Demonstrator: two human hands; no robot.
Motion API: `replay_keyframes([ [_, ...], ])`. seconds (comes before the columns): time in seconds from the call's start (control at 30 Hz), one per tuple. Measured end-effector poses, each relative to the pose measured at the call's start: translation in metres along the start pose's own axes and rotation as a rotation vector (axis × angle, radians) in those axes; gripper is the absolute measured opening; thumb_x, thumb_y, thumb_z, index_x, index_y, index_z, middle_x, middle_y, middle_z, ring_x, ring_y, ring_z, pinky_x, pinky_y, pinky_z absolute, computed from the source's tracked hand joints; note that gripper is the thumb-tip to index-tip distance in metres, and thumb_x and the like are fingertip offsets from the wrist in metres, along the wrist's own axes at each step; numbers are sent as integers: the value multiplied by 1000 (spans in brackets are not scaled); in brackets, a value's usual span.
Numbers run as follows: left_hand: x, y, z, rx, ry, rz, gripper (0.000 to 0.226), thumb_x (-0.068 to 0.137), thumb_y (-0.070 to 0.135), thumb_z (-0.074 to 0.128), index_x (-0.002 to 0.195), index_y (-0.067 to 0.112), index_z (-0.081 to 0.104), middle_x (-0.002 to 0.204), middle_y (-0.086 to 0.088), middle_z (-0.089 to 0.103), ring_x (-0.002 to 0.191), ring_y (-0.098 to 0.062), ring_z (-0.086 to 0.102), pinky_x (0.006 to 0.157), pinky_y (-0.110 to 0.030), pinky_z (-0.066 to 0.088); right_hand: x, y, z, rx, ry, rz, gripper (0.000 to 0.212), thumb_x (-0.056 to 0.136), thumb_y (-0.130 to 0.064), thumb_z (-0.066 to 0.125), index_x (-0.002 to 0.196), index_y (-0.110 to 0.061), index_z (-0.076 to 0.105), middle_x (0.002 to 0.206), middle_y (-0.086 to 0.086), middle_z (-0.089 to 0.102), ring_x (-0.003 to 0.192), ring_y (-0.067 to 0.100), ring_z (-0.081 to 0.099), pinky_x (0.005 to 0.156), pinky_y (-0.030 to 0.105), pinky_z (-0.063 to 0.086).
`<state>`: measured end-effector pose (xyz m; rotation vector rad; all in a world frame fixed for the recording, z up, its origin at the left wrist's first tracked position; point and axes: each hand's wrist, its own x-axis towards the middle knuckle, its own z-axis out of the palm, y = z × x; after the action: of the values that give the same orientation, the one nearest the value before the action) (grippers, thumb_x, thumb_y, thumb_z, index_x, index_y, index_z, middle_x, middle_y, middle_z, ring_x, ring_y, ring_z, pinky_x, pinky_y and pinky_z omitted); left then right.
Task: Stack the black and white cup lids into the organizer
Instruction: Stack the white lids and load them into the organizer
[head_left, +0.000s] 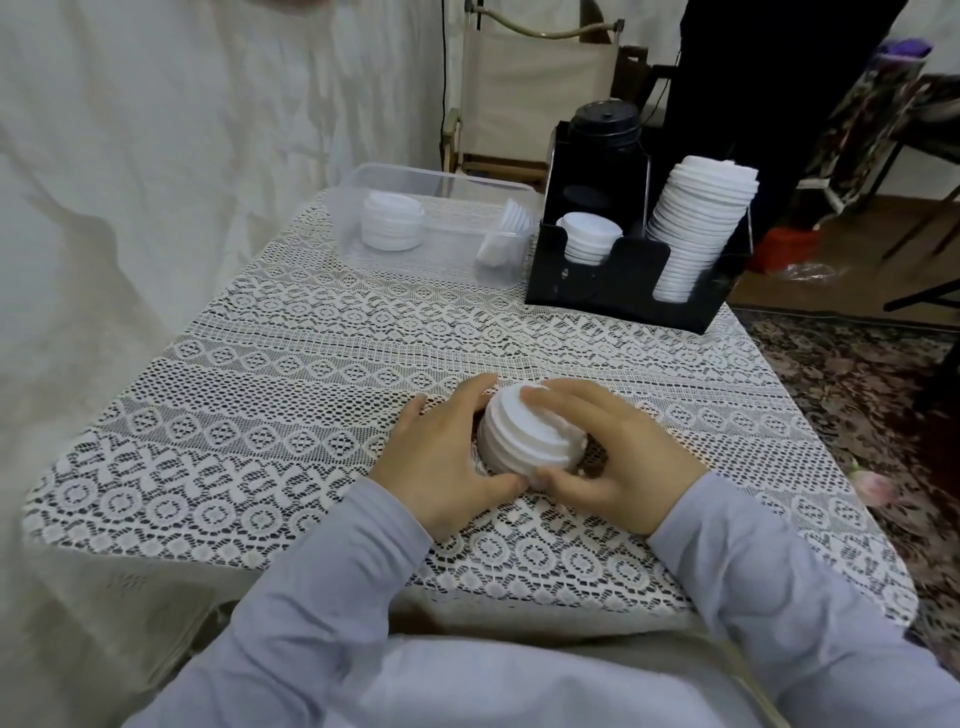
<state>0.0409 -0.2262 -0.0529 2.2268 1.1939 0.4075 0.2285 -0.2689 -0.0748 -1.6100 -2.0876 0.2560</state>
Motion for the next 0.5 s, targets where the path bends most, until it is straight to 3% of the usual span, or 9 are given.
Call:
replay_keyframes([
  [0.1, -1, 0, -1, 26, -1, 0, 95, 74, 50, 71, 146, 31, 13, 145, 15, 39, 128, -5, 27, 115, -32, 3, -5, 5, -12, 260, 122, 150, 64, 70, -58, 59, 130, -40, 42, 129, -11, 47, 117, 8, 46, 103, 35, 42],
  [0.17, 0, -1, 0, 36, -2, -2, 95, 74, 49, 71, 146, 31, 12, 146, 15, 37, 133, -8, 26, 115, -33, 0, -9, 13, -20, 297, 189, 208, 66, 70, -50, 71, 128, -40, 42, 127, -10, 46, 116, 7, 46, 103, 34, 42],
  [0.33, 1, -3, 1, 35, 10, 0, 100, 70, 51, 74, 147, 32, 12, 146, 15, 37, 131, -6, 26, 116, -36, 4, -10, 11, -26, 288, 139, 238, 65, 72, -26, 79, 126, -35, 44, 126, -4, 45, 118, 14, 46, 106, 42, 39],
  [0.43, 1, -4, 3, 37, 58, 18, 103, 65, 55, 75, 146, 31, 17, 141, 13, 42, 121, -1, 30, 116, -40, 14, -3, -8, -17, 262, 83, 220, 69, 67, -36, 79, 124, -43, 42, 127, -6, 44, 119, 14, 46, 108, 40, 37],
  [0.5, 2, -5, 5, 37, 88, 33, 105, 63, 58, 75, 146, 28, 18, 142, 11, 41, 124, -4, 32, 115, -42, 17, 1, -19, -8, 201, 25, 196, 73, 68, -40, 79, 131, -41, 42, 133, -8, 43, 122, 11, 42, 110, 35, 32],
])
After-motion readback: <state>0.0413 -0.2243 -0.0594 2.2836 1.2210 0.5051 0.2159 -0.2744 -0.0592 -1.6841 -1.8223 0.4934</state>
